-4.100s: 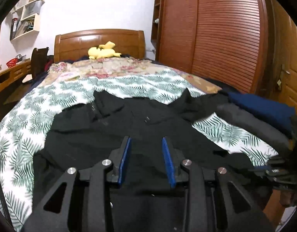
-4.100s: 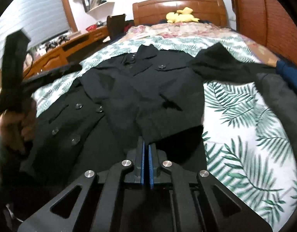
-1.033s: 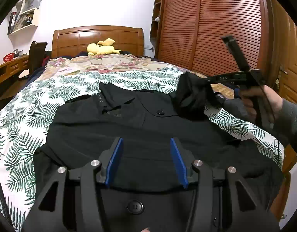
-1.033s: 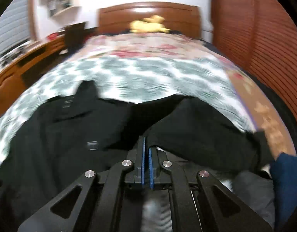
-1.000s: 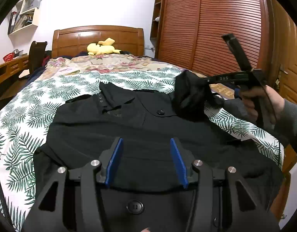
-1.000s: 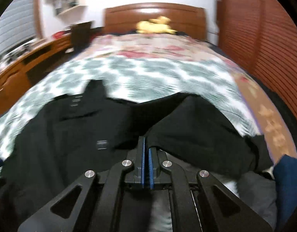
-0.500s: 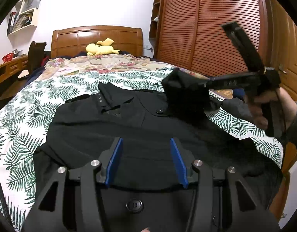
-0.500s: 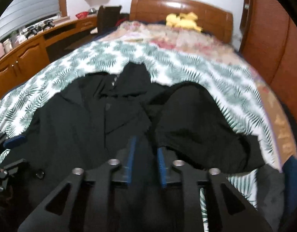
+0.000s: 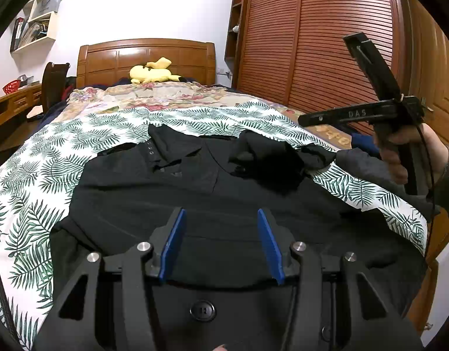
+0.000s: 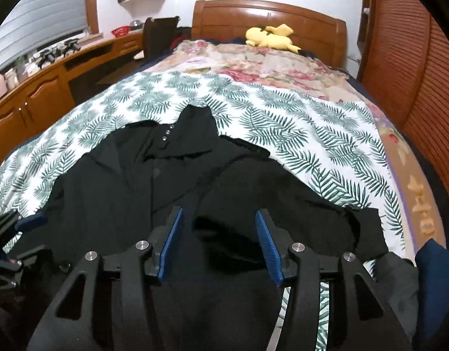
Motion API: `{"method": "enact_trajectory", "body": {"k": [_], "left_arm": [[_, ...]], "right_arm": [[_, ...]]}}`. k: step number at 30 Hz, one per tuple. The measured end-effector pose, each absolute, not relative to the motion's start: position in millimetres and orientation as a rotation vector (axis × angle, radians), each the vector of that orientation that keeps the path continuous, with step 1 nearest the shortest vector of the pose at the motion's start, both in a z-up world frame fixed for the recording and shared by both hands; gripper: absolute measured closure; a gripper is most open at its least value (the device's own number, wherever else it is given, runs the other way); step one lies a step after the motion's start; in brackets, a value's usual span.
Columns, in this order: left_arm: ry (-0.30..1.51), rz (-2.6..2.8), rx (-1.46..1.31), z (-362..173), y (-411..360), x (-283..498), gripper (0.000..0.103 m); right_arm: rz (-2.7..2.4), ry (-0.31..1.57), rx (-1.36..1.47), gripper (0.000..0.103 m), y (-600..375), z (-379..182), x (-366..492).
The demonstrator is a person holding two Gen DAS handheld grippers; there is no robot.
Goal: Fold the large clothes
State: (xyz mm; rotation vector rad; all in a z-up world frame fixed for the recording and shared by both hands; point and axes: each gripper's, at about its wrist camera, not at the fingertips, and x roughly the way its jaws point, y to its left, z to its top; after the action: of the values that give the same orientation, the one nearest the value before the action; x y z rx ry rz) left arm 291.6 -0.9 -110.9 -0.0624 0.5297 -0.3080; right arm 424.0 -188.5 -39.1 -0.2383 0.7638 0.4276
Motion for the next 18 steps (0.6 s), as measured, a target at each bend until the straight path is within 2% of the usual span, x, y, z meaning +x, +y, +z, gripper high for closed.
{"method": "enact_trajectory", "body": {"k": [3, 7, 18], "left_arm": [[0.531, -0.308, -0.061, -111.3, -1.6, 291.6, 0.053], [0.533, -0.308, -0.06, -111.8, -1.8, 291.9, 0.053], [0.539, -0.315, -0.054, -114.3, -4.3, 292.9, 0.053]], "right_arm": [[0.383, 0.739, -0.231, 0.043, -198.2, -37.0, 429.0], [0.299, 0.753, -0.234, 0.038, -220.5, -48.0, 451.7], [-0.019, 0.888, -0.196, 0.037, -322.1, -111.8, 520.0]]}}
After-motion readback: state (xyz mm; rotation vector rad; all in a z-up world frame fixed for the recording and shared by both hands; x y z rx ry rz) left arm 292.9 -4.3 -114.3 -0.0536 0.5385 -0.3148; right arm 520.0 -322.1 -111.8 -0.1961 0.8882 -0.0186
